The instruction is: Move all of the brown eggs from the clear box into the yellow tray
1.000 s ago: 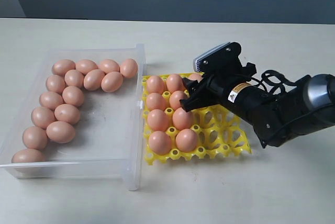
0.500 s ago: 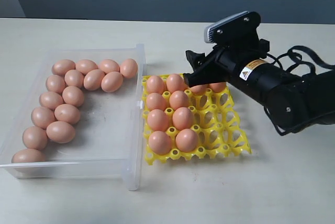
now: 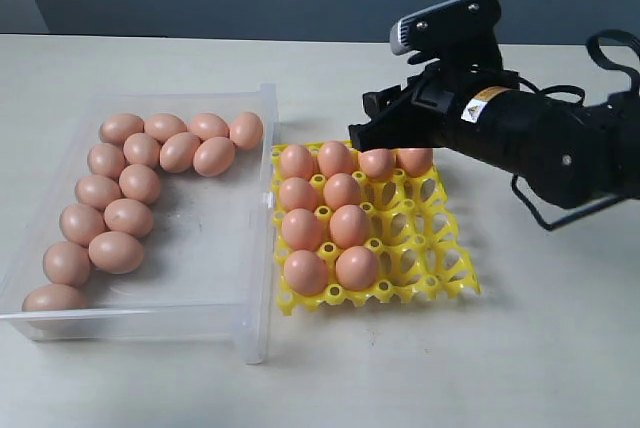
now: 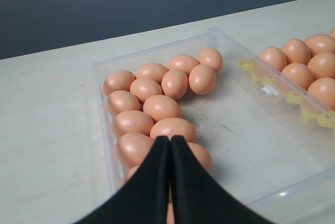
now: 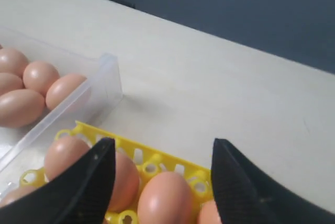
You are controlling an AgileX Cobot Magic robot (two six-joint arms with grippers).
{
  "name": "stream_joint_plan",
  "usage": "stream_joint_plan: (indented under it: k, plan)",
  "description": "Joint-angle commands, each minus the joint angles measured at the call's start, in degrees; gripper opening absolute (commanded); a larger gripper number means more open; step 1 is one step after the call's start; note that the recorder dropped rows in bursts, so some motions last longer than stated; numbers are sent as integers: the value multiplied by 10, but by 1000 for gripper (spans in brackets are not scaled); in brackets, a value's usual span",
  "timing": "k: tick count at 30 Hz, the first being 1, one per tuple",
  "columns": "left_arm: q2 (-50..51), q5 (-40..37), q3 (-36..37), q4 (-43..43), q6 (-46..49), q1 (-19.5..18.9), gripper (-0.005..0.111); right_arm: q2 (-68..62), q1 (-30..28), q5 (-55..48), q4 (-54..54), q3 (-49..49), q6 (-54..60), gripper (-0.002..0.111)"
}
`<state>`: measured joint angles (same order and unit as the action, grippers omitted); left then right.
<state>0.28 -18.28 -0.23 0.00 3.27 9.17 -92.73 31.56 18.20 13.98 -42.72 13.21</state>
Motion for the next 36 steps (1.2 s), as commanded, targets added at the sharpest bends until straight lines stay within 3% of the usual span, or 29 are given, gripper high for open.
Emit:
stream_joint_plan:
  k: [1, 7, 15, 20, 36]
  plan:
    - [-3, 6, 2, 0, -1, 1, 0, -50, -1, -115, 22, -81, 2, 53]
    - [-3, 6, 2, 0, -1, 1, 0, -112, -2, -252, 31, -195, 1, 53]
    - [-3, 6, 2, 0, -1, 1, 0, -172, -20, -367, 1, -273, -42, 59]
    - [-3, 6, 2, 0, -1, 1, 0, -174, -42, -391, -60, -273, -102, 59]
    - [-3, 6, 2, 0, -1, 1, 0, -192, -43, -416, -74, -273, -105, 59]
